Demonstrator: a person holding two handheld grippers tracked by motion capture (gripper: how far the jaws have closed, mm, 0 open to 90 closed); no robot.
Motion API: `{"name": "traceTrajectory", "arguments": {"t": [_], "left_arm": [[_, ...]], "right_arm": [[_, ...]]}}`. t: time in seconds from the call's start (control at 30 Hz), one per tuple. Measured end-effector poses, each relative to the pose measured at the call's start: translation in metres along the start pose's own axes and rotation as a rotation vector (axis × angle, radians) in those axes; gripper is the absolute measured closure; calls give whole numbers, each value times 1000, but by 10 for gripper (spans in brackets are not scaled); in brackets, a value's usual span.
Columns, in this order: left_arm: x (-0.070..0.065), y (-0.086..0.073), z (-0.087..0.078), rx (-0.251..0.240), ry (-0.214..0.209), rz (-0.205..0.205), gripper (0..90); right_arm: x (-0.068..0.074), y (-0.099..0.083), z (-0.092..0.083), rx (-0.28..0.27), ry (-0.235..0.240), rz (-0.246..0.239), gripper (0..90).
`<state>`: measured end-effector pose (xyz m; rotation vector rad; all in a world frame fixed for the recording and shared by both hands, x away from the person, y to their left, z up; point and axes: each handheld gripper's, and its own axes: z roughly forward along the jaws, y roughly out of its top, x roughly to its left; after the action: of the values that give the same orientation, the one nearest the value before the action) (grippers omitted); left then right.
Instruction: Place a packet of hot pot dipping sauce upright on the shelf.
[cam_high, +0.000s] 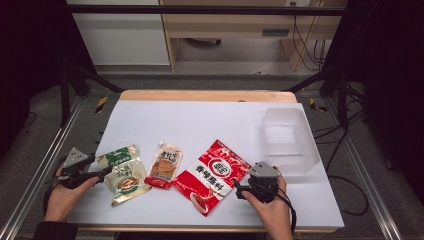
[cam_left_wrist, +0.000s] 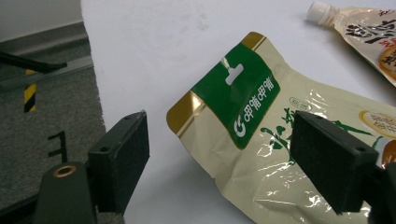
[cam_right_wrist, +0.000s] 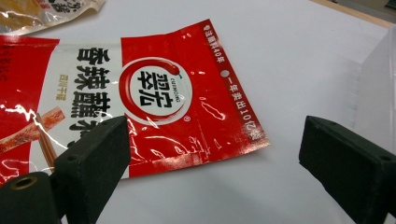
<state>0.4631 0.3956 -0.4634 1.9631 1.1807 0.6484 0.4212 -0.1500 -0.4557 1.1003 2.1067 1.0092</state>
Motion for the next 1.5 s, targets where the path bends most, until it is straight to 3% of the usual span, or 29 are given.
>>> {"name": "traceTrajectory", "arguments": {"t": [0.2,0.27,0.33,0.57,0.77,1.0,1.13,1.23,1.5], "left_arm": [[-1,-3,6,49,-35,-7,298],[-2,-3,5,51,-51,-16,336],[-4,-3,4,49,-65,-12,437],[-8,-3,-3,39,-100,12,601],[-6,-5,1,78,-92,10,642],[-5,-3,-2,96,-83,35,871],[-8,0,-6,102,-79,62,898],[-7,4,-13,78,-79,66,900],[-4,13,-50,-61,-56,61,900]], "right_arm": [[0,-1,2,15,5,-1,97],[0,-1,2,19,8,-2,98],[0,-1,2,21,11,2,99],[-1,-2,3,29,13,4,104],[1,-2,4,41,16,-7,107],[1,-2,4,38,17,-9,109],[1,-1,4,36,18,-10,108],[1,-1,4,39,16,-11,107],[0,-1,3,31,13,-15,108]]}}
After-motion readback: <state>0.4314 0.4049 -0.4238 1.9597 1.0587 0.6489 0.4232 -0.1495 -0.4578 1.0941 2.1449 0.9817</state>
